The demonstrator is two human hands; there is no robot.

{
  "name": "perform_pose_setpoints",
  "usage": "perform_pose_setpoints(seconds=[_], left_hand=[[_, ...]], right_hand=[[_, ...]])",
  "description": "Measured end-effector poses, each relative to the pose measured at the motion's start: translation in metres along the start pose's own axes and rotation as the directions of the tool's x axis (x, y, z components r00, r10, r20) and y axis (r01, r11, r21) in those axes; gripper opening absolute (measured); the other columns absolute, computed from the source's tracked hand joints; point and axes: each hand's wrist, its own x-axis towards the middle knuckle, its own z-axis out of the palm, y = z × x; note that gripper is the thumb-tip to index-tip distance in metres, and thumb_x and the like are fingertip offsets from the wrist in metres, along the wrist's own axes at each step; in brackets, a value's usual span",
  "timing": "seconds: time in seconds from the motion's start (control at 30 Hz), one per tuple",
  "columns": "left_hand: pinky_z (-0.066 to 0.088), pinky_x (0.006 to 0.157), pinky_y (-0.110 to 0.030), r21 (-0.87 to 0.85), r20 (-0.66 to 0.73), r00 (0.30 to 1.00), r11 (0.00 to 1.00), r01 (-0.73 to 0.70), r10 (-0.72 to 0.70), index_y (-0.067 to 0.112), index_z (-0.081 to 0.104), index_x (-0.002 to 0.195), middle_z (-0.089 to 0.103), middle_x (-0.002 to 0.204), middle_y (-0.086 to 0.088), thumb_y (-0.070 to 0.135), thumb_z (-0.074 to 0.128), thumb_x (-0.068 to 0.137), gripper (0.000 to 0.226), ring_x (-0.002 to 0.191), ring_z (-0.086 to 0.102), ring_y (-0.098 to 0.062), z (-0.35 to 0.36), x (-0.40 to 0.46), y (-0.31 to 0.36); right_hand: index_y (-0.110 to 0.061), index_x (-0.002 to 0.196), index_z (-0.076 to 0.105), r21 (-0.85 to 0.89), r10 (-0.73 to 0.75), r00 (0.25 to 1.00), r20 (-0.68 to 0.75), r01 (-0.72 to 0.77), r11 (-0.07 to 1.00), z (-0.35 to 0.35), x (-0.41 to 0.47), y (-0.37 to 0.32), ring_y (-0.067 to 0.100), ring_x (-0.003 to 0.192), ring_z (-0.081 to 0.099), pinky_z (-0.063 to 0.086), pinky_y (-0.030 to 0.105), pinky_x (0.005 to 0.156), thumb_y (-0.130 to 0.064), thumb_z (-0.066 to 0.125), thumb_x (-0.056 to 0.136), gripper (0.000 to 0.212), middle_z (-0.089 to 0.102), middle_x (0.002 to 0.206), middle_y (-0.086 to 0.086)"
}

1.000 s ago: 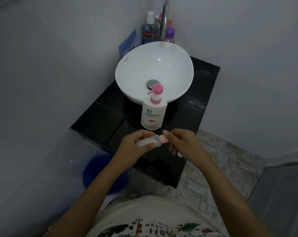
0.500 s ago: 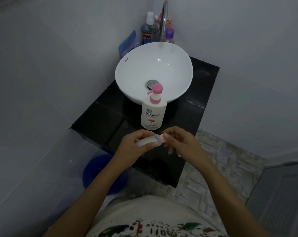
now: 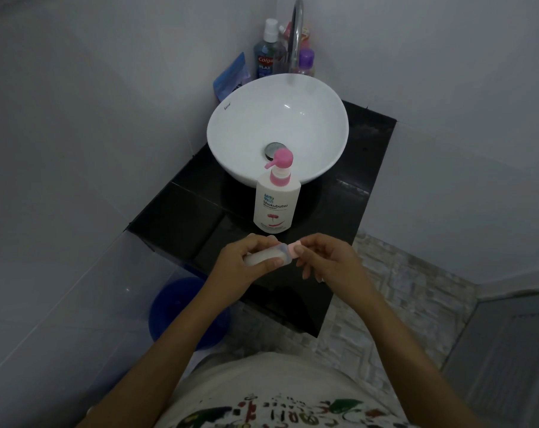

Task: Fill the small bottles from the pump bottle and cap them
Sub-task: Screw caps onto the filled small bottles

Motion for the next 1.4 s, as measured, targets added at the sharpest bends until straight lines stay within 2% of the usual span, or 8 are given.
perform_pose_setpoints(seconds=[0.2, 0.33, 0.43, 0.53, 0.7, 0.93, 1.2, 1.4], left_hand=[[0.053, 0.079, -0.025, 0.046, -0.021, 0.998, 0.998, 0.053, -0.052, 0.038, 0.066, 0.092, 0.067, 0.097, 0.010, 0.027, 0.080, 0.073, 0.026, 0.093, 0.063, -0.004, 0.004, 0.000, -0.013], [0.052, 0.072, -0.015, 0.111, 0.006, 0.999, 0.993, 0.039, -0.040, 0.045, 0.062, 0.092, 0.063, 0.100, 0.020, 0.045, 0.080, 0.061, 0.035, 0.094, 0.061, 0.002, 0.006, 0.001, -0.019], [0.054, 0.072, -0.018, 0.208, 0.012, 1.000, 0.978, 0.013, -0.016, 0.036, 0.061, 0.099, 0.056, 0.106, 0.017, 0.052, 0.081, 0.054, 0.052, 0.093, 0.060, 0.000, 0.003, 0.005, -0.023], [0.052, 0.080, -0.026, 0.300, -0.058, 0.998, 0.954, -0.019, 0.038, 0.027, 0.063, 0.097, 0.058, 0.104, 0.013, 0.039, 0.085, 0.060, 0.045, 0.091, 0.060, -0.004, -0.003, 0.014, -0.025], [0.037, 0.089, -0.033, 0.607, -0.098, 0.985, 0.793, -0.052, 0.140, 0.024, 0.066, 0.101, 0.062, 0.100, 0.011, 0.041, 0.080, 0.068, 0.040, 0.098, 0.050, -0.011, -0.008, 0.039, -0.030], [0.025, 0.087, -0.031, 0.838, 0.056, 0.993, 0.536, -0.101, 0.099, 0.025, 0.061, 0.117, 0.062, 0.112, 0.005, 0.048, 0.074, 0.069, 0.055, 0.106, 0.045, -0.017, 0.000, 0.069, -0.047], [0.029, 0.091, -0.035, 0.928, 0.126, 0.992, 0.354, -0.118, 0.001, 0.024, 0.058, 0.119, 0.060, 0.117, 0.003, 0.050, 0.071, 0.071, 0.057, 0.110, 0.044, -0.020, 0.007, 0.082, -0.058], [0.027, 0.088, -0.034, 0.923, 0.126, 0.991, 0.362, -0.132, 0.041, 0.023, 0.062, 0.111, 0.062, 0.113, 0.003, 0.044, 0.068, 0.075, 0.042, 0.107, 0.045, -0.020, 0.009, 0.082, -0.057]], right_hand=[[-0.017, 0.087, 0.064, 0.077, 0.101, 0.992, -0.076, -0.095, 0.992, 0.012, -0.003, 0.004, 0.002, 0.045, 0.055, 0.040, 0.014, 0.040, -0.022, 0.056, 0.092, 0.010, 0.064, 0.068, 0.002], [-0.021, 0.090, 0.065, 0.052, 0.055, 0.994, -0.092, -0.050, 0.997, 0.014, -0.005, 0.007, 0.002, 0.050, 0.057, 0.042, 0.012, 0.044, -0.021, 0.060, 0.089, 0.006, 0.067, 0.073, 0.000], [-0.022, 0.095, 0.066, -0.084, -0.028, 0.992, -0.121, 0.018, 0.996, 0.008, -0.004, 0.010, 0.001, 0.059, 0.060, 0.047, 0.011, 0.053, -0.023, 0.062, 0.088, 0.008, 0.067, 0.079, -0.004], [-0.026, 0.096, 0.063, -0.376, -0.144, 0.976, -0.166, 0.072, 0.924, 0.001, 0.005, 0.018, 0.000, 0.070, 0.057, 0.045, 0.012, 0.058, -0.027, 0.061, 0.088, 0.008, 0.059, 0.083, -0.013], [-0.016, 0.104, 0.061, -0.636, -0.218, 0.971, -0.094, 0.110, 0.764, -0.001, 0.038, 0.041, 0.010, 0.080, 0.056, 0.046, 0.024, 0.070, -0.027, 0.055, 0.091, 0.018, 0.058, 0.096, -0.002], [-0.011, 0.109, 0.058, -0.806, -0.155, 0.985, 0.073, 0.149, 0.572, 0.010, 0.068, 0.064, 0.022, 0.086, 0.059, 0.048, 0.031, 0.072, -0.026, 0.050, 0.093, 0.023, 0.058, 0.107, 0.007], [-0.013, 0.119, 0.055, -0.828, -0.149, 0.987, 0.055, 0.128, 0.546, 0.009, 0.071, 0.066, 0.023, 0.092, 0.060, 0.048, 0.033, 0.074, -0.030, 0.055, 0.090, 0.034, 0.058, 0.108, 0.007], [-0.017, 0.126, 0.051, -0.773, -0.178, 0.983, -0.036, 0.086, 0.629, 0.003, 0.069, 0.065, 0.021, 0.098, 0.061, 0.049, 0.032, 0.077, -0.041, 0.059, 0.086, 0.047, 0.061, 0.114, 0.005]])
